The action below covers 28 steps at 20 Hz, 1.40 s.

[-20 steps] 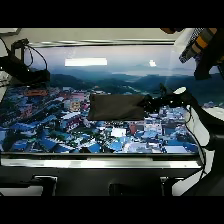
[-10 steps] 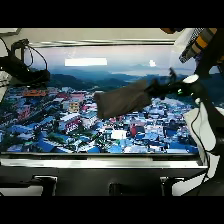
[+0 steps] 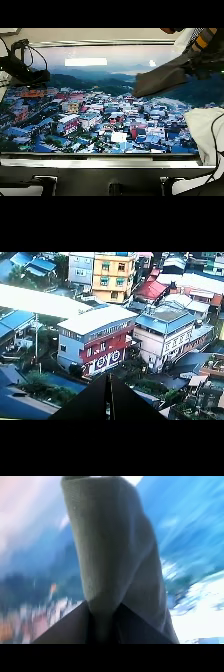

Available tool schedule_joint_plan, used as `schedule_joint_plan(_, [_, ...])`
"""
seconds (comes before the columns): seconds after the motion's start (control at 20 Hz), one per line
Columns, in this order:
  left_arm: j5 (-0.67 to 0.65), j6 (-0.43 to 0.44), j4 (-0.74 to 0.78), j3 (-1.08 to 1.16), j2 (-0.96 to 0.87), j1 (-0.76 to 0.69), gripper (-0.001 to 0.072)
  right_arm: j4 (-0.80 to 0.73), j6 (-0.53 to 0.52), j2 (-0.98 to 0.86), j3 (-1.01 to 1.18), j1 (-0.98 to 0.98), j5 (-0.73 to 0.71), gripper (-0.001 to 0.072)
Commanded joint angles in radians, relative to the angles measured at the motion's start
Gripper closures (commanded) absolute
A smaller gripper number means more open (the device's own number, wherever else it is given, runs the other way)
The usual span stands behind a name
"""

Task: Fold the clothes and pants, and hang the long-sleeved shirts on hangers.

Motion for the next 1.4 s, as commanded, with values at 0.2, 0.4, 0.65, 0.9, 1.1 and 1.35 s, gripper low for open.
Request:
schedule_joint_plan(0.2, [-0.021, 0.0, 0.0, 0.0, 0.0, 0.0, 0.0687, -0.323, 0.317, 0.092, 0.058, -0.195, 0.015, 0.0677])
schedule_joint_plan(0.4, [-0.021, 0.0, 0.0, 0.0, 0.0, 0.0, 0.0687, -0.494, 0.493, 0.152, 0.057, -0.271, 0.068, 0.0677])
schedule_joint_plan(0.65, [-0.021, 0.0, 0.0, 0.0, 0.0, 0.0, 0.0687, -0.578, 0.563, 0.19, 0.057, -0.314, 0.241, 0.0677])
schedule_joint_plan(0.9, [-0.021, 0.011, 0.0, 0.0, 0.0, 0.0, 0.0686, -0.741, 0.578, 0.209, 0.056, -0.313, 0.486, 0.0676])
schedule_joint_plan(1.1, [-0.021, 0.019, 0.0, 0.0, 0.0, 0.0, 0.0687, -0.874, 0.515, 0.216, 0.019, -0.313, 0.628, 0.0673])
schedule_joint_plan(1.35, [-0.021, 0.019, 0.0, 0.0, 0.0, 0.0, 0.0687, -1.014, 0.489, 0.305, -0.195, -0.313, 0.614, 0.0673])
